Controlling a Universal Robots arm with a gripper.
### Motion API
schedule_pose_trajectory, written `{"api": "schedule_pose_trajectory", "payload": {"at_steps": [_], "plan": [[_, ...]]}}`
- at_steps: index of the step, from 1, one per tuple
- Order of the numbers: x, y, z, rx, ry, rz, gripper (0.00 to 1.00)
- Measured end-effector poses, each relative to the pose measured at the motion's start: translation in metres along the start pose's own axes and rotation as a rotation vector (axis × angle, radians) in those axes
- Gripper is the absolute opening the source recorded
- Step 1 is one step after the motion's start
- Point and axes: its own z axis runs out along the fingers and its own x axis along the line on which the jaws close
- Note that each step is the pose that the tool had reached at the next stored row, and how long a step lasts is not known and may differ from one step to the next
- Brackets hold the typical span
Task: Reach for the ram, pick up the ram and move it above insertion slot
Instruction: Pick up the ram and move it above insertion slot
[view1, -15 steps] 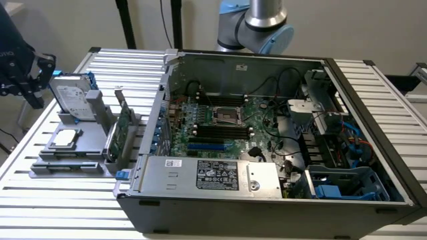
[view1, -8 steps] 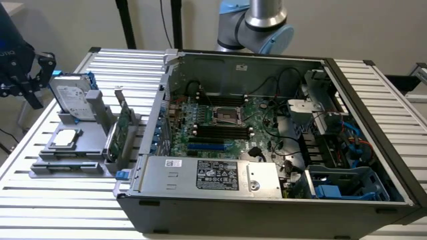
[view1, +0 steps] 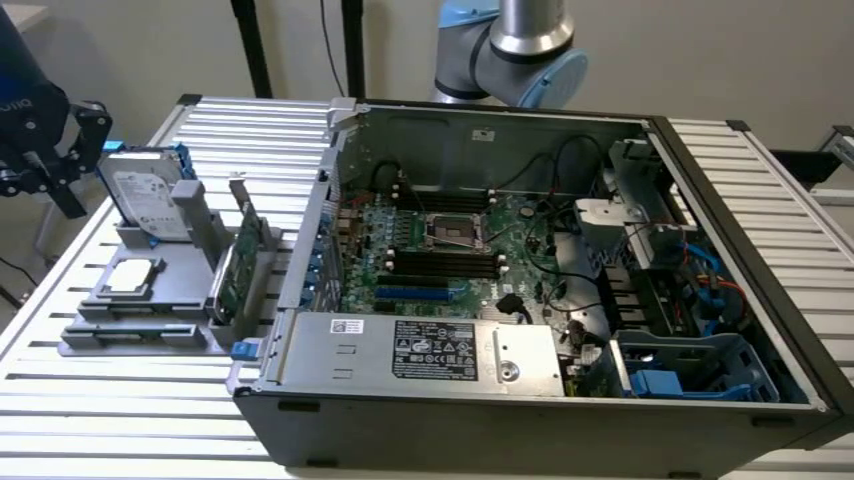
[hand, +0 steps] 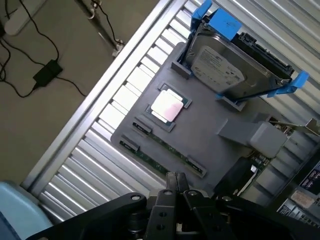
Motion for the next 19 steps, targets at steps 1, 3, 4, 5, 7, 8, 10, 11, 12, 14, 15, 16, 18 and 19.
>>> {"api": "schedule_pose_trajectory", "payload": {"at_steps": [1, 3, 4, 5, 7, 8, 10, 11, 12, 14, 15, 16, 18, 19], "plan": [[0.0000, 0.0000, 0.0000, 0.0000, 0.0006, -0.018, 0.11], [0.0000, 0.0000, 0.0000, 0.0001, 0.0021, -0.054, 0.11], [0.0000, 0.0000, 0.0000, 0.0001, 0.0028, -0.073, 0.11], [0.0000, 0.0000, 0.0000, 0.0001, 0.0034, -0.090, 0.11], [0.0000, 0.0000, 0.0000, 0.0001, 0.0048, -0.127, 0.11], [0.0000, 0.0000, 0.0000, 0.0001, 0.0055, -0.145, 0.11], [0.0000, 0.0000, 0.0000, 0.0001, 0.0069, -0.181, 0.11], [0.0000, 0.0000, 0.0000, 0.0002, 0.0076, -0.199, 0.11], [0.0000, 0.0000, 0.0000, 0.0002, 0.0083, -0.217, 0.11], [0.0000, 0.0000, 0.0001, 0.0002, 0.0097, -0.255, 0.11], [0.0000, 0.0000, 0.0000, 0.0002, 0.0104, -0.273, 0.11], [0.0000, 0.0000, 0.0000, 0.0002, 0.0111, -0.291, 0.11], [0.0000, 0.0000, 0.0000, 0.0002, 0.0126, -0.327, 0.11], [0.0000, 0.0000, 0.0000, 0.0002, 0.0132, -0.345, 0.11]]}}
